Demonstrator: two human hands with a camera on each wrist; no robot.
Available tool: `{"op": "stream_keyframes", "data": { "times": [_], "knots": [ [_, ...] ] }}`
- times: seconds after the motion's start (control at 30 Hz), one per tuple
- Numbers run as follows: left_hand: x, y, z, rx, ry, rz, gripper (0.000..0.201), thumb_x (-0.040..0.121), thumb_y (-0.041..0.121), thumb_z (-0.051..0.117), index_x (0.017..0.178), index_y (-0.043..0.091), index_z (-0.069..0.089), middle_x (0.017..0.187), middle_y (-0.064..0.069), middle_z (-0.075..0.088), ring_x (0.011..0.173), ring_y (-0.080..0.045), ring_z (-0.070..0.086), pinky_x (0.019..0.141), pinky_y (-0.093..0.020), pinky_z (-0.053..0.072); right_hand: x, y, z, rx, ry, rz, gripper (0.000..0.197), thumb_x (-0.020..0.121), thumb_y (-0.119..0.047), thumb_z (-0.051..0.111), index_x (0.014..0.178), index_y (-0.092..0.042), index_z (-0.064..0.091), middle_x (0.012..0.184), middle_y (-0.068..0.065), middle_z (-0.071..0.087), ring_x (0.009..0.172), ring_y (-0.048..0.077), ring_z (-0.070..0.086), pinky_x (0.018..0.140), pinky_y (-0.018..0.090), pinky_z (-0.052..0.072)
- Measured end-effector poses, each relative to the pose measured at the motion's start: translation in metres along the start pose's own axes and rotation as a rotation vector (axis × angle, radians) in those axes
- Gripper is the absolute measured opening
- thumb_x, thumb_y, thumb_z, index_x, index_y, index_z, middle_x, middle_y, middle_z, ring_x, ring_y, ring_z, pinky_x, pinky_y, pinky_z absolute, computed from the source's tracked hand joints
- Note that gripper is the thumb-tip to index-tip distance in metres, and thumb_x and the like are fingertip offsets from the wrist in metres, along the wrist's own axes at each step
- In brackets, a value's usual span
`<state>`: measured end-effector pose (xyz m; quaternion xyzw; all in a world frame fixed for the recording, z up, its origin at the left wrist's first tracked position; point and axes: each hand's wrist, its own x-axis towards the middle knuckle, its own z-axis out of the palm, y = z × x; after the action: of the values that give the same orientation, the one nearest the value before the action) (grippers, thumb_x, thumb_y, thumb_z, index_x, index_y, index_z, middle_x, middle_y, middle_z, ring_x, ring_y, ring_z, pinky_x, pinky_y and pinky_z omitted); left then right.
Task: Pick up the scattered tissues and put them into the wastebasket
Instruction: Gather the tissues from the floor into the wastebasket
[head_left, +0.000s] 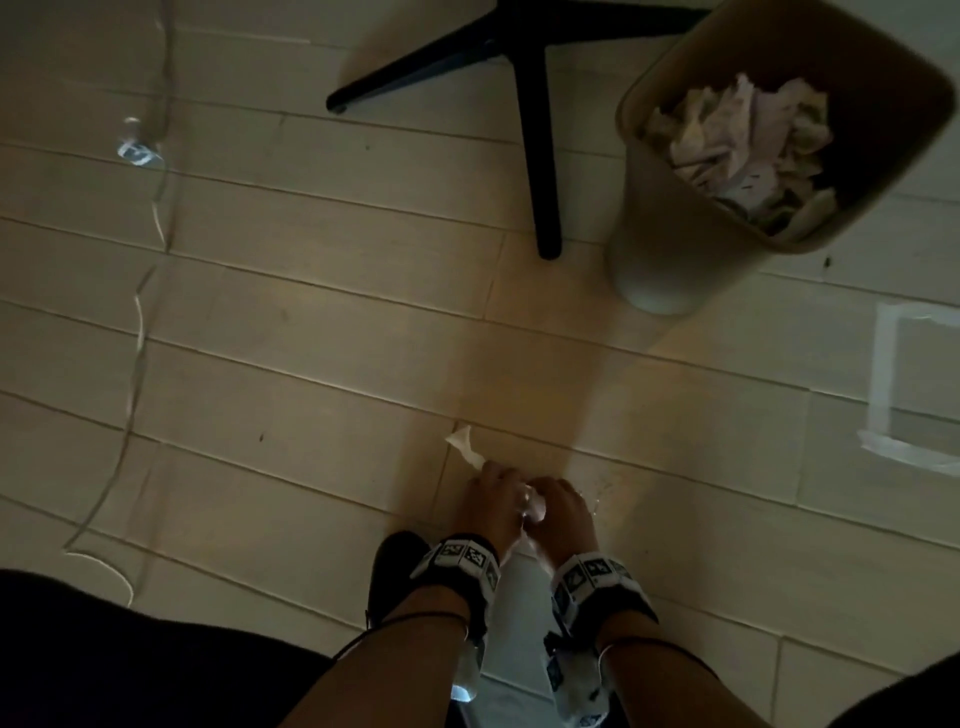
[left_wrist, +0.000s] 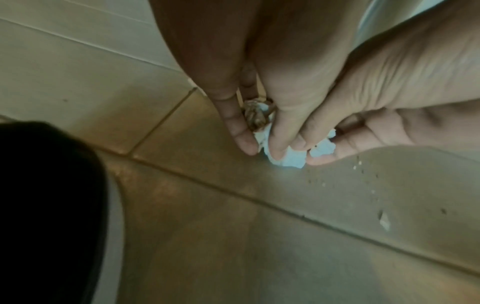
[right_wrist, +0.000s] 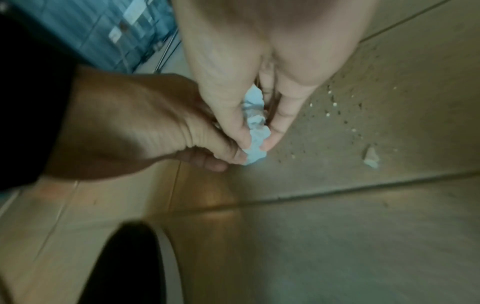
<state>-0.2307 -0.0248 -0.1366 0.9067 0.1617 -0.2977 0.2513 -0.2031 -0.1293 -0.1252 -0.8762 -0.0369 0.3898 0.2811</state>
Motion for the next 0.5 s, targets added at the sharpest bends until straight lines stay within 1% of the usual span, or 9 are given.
{"op": "stream_keyframes", "data": {
  "times": [0.07, 0.13, 0.23, 0.3, 0.33, 0.4, 0.43, 0.47, 0.5],
  "knots": [
    [0.007, 0.01, -0.013, -0.045, 0.06, 0.038, 0.03, 0.084, 0.007, 0.061, 0.113, 0.016, 0.061, 0.125, -0.007, 0.052, 0.111, -0.03, 0.058, 0.093, -0.037, 0.047, 0.008, -0.007, -0.019, 0.055, 0.052, 0.058, 0.023, 0.081, -0.017, 0.063, 0.101, -0.01, 0.071, 0.106, 0.011, 0.072, 0.098, 0.028, 0.066, 0.074, 0.025, 0.043],
    [0.014, 0.025, -0.031, -0.133, 0.159, 0.1, 0.03, 0.083, 0.007, 0.062, 0.112, 0.015, 0.065, 0.124, -0.008, 0.055, 0.109, -0.03, 0.06, 0.093, -0.037, 0.048, 0.011, -0.016, -0.049, 0.183, 0.152, 0.072, 0.02, 0.075, -0.019, 0.071, 0.094, -0.012, 0.076, 0.096, 0.011, 0.076, 0.09, 0.026, 0.07, 0.072, 0.026, 0.048],
    [0.024, 0.057, -0.073, -0.28, 0.333, 0.243, 0.03, 0.082, 0.006, 0.066, 0.11, 0.015, 0.068, 0.118, -0.008, 0.059, 0.101, -0.026, 0.064, 0.087, -0.031, 0.052, 0.009, -0.038, -0.113, 0.298, 0.257, 0.022, 0.013, 0.072, -0.015, 0.074, 0.085, -0.012, 0.078, 0.087, 0.01, 0.077, 0.083, 0.024, 0.072, 0.072, 0.03, 0.053],
    [0.029, 0.081, -0.106, -0.328, 0.461, 0.371, 0.031, 0.082, 0.008, 0.069, 0.112, 0.014, 0.069, 0.116, -0.008, 0.061, 0.1, -0.022, 0.065, 0.089, -0.028, 0.052, 0.005, -0.056, -0.161, 0.314, 0.282, -0.046, 0.009, 0.07, -0.012, 0.074, 0.079, -0.011, 0.078, 0.083, 0.01, 0.077, 0.081, 0.024, 0.071, 0.071, 0.03, 0.053],
    [0.029, 0.094, -0.125, -0.363, 0.524, 0.44, 0.031, 0.082, 0.008, 0.07, 0.113, 0.013, 0.069, 0.115, -0.008, 0.061, 0.101, -0.018, 0.064, 0.091, -0.024, 0.051, 0.001, -0.067, -0.185, 0.313, 0.299, -0.074, 0.011, 0.069, -0.011, 0.074, 0.079, -0.012, 0.077, 0.083, 0.009, 0.076, 0.081, 0.022, 0.07, 0.069, 0.027, 0.053],
    [0.024, 0.123, -0.165, -0.45, 0.647, 0.575, 0.031, 0.083, 0.006, 0.071, 0.114, 0.009, 0.069, 0.113, -0.01, 0.061, 0.1, -0.009, 0.06, 0.092, -0.012, 0.047, -0.012, -0.088, -0.233, 0.289, 0.357, -0.15, 0.017, 0.07, -0.011, 0.076, 0.086, -0.015, 0.076, 0.083, 0.003, 0.073, 0.078, 0.014, 0.065, 0.061, 0.014, 0.047],
    [0.02, 0.138, -0.185, -0.474, 0.694, 0.643, 0.032, 0.083, 0.004, 0.071, 0.114, 0.008, 0.069, 0.113, -0.011, 0.06, 0.1, -0.006, 0.058, 0.091, -0.01, 0.047, -0.022, -0.1, -0.255, 0.273, 0.402, -0.2, 0.017, 0.072, -0.014, 0.076, 0.089, -0.017, 0.075, 0.082, -0.001, 0.07, 0.078, 0.012, 0.064, 0.059, 0.008, 0.043],
    [0.016, 0.153, -0.204, -0.488, 0.715, 0.704, 0.033, 0.083, 0.003, 0.072, 0.115, 0.008, 0.068, 0.114, -0.011, 0.059, 0.101, -0.004, 0.056, 0.089, -0.009, 0.047, -0.034, -0.112, -0.277, 0.258, 0.45, -0.255, 0.016, 0.076, -0.017, 0.075, 0.091, -0.017, 0.074, 0.083, -0.002, 0.069, 0.079, 0.011, 0.063, 0.062, 0.009, 0.044],
    [0.013, 0.17, -0.222, -0.5, 0.715, 0.758, 0.035, 0.083, 0.003, 0.072, 0.117, 0.008, 0.066, 0.115, -0.01, 0.057, 0.101, -0.003, 0.055, 0.086, -0.006, 0.047, -0.045, -0.121, -0.297, 0.232, 0.497, -0.306, 0.014, 0.08, -0.019, 0.072, 0.093, -0.016, 0.073, 0.087, -0.002, 0.069, 0.083, 0.013, 0.064, 0.069, 0.015, 0.048]
  ]
}}
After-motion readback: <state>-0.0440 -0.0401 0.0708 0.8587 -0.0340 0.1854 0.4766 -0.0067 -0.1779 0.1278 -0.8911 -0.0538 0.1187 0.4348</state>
